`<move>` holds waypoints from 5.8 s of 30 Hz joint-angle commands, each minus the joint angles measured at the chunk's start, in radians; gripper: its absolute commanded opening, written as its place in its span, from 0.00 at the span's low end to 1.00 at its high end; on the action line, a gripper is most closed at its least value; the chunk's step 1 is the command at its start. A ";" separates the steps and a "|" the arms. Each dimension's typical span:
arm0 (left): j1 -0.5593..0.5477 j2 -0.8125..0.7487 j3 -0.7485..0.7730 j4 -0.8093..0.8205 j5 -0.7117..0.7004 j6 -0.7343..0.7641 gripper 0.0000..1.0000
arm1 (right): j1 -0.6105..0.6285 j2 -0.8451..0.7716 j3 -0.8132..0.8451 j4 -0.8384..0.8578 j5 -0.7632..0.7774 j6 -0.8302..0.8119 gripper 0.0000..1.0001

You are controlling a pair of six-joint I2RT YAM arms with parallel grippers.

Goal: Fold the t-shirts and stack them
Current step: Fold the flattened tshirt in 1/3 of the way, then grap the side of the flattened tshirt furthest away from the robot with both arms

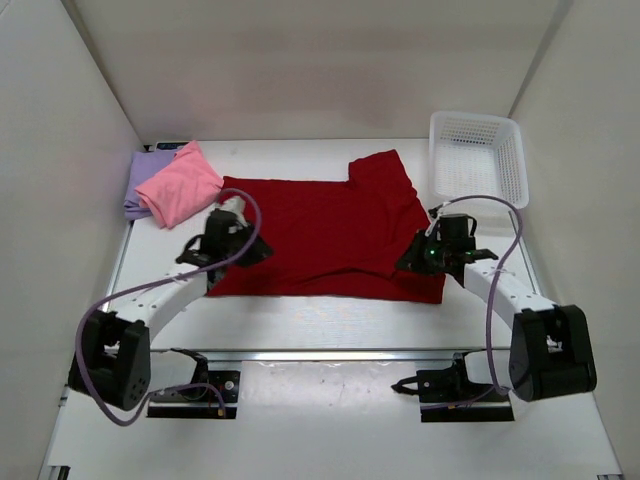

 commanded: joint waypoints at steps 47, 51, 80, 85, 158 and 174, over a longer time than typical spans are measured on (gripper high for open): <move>-0.148 0.136 -0.130 0.374 0.059 -0.110 0.32 | 0.068 0.602 0.537 0.111 -0.046 0.081 0.06; -0.146 0.131 -0.132 0.373 0.060 -0.115 0.33 | 0.088 0.638 0.590 0.070 -0.059 0.067 0.31; -0.255 0.139 -0.122 0.359 0.023 -0.099 0.33 | 0.223 0.743 0.656 0.038 0.047 0.003 0.00; -0.272 0.139 -0.104 0.325 -0.003 -0.075 0.33 | 0.228 0.606 0.522 0.064 0.093 -0.014 0.07; 0.256 0.610 0.382 0.012 -0.136 0.017 0.21 | 0.151 0.058 0.043 0.188 -0.197 -0.034 0.01; 0.251 0.807 0.987 -0.246 -0.244 0.160 0.41 | 0.202 0.119 0.216 0.133 -0.158 -0.063 0.00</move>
